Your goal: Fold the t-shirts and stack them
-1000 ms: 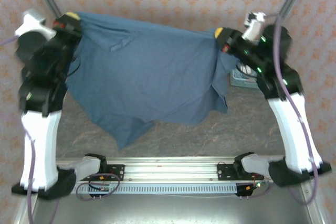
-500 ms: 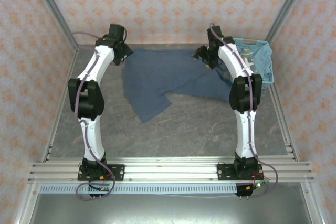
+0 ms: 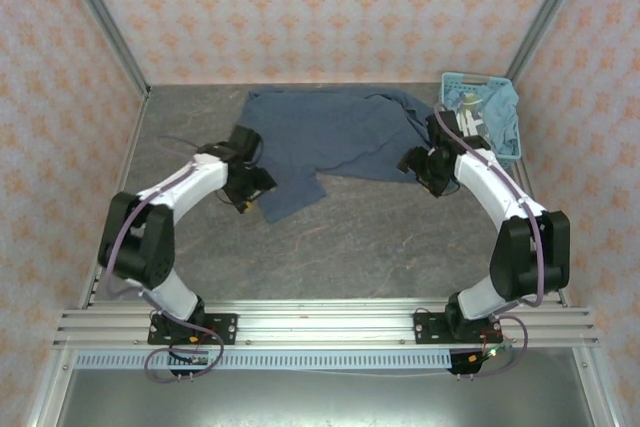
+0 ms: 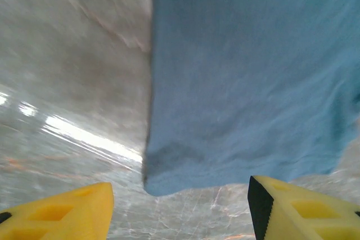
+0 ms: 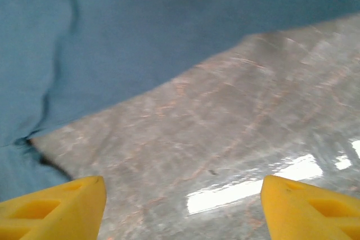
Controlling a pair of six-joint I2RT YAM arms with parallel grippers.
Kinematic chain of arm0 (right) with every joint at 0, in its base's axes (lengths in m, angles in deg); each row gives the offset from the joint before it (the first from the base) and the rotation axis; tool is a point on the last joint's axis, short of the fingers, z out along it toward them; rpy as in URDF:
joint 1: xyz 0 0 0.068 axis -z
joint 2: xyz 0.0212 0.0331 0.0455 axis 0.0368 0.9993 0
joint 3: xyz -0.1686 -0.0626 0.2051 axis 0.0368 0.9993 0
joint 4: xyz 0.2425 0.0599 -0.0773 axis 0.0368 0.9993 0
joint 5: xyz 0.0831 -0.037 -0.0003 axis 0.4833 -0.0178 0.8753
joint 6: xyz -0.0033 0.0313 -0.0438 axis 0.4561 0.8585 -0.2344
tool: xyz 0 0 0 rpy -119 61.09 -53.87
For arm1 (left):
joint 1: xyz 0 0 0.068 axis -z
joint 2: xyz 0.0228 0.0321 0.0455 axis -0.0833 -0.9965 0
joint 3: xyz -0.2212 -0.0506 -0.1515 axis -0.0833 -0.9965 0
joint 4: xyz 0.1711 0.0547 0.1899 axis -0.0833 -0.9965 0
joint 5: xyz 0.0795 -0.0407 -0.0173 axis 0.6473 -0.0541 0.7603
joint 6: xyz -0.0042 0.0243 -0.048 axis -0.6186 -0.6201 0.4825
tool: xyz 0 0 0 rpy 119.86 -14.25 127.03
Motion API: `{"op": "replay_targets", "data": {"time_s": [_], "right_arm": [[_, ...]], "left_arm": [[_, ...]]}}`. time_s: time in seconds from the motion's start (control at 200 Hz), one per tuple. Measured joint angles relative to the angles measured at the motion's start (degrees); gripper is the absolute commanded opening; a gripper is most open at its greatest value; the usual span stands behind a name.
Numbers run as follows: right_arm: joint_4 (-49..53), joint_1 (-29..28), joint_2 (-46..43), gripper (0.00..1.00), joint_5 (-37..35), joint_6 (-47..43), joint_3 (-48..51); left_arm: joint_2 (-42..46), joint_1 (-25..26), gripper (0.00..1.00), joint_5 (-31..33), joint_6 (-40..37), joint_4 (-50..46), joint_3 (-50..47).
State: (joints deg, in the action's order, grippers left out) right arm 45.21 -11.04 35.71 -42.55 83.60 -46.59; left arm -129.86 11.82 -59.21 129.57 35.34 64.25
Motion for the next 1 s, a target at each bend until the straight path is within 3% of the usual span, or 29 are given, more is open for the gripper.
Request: {"op": "replay_targets", "data": {"time_s": [0.135,0.24,0.3,0.385,0.41,0.615,0.856,1.001], "right_arm": [[-0.1,1.1,-1.1,0.73,-0.7,0.4,1.2],[-0.2,1.1,-3.9,0.73,-0.7,0.5,1.2],[-0.1,1.1,-5.9,0.73,-0.9,0.6,1.2],[-0.1,1.1,-8.5,0.72,-1.5,0.8,1.6],[-0.1,1.1,-9.3,0.72,-1.8,0.8,1.9],[1.2,2.1,-13.4,0.71,-6.2,1.6,4.5],[2.3,3.4,-11.4,0.71,-8.3,3.8,6.4],[0.7,3.2,-6.5,0.7,-5.4,5.8,9.0]], "left_arm": [[-5.4,4.2,0.64,0.1,1.8,0.7,0.8],[-10.6,5.1,0.56,1.9,1.3,-0.3,4.7],[-14.4,5.4,0.4,3.2,0.6,-0.9,8.0],[-16.8,5.6,0.06,5.4,-0.5,-2.2,11.0],[-16.8,5.6,0.0,6.3,-0.7,-2.1,11.1],[-12.2,3.9,0.0,13.3,-1.3,-1.9,5.6],[4.7,-8.4,0.0,17.2,-4.1,-3.5,-5.4],[9.3,-10.0,0.0,16.2,-5.5,-3.5,-7.9]]}}
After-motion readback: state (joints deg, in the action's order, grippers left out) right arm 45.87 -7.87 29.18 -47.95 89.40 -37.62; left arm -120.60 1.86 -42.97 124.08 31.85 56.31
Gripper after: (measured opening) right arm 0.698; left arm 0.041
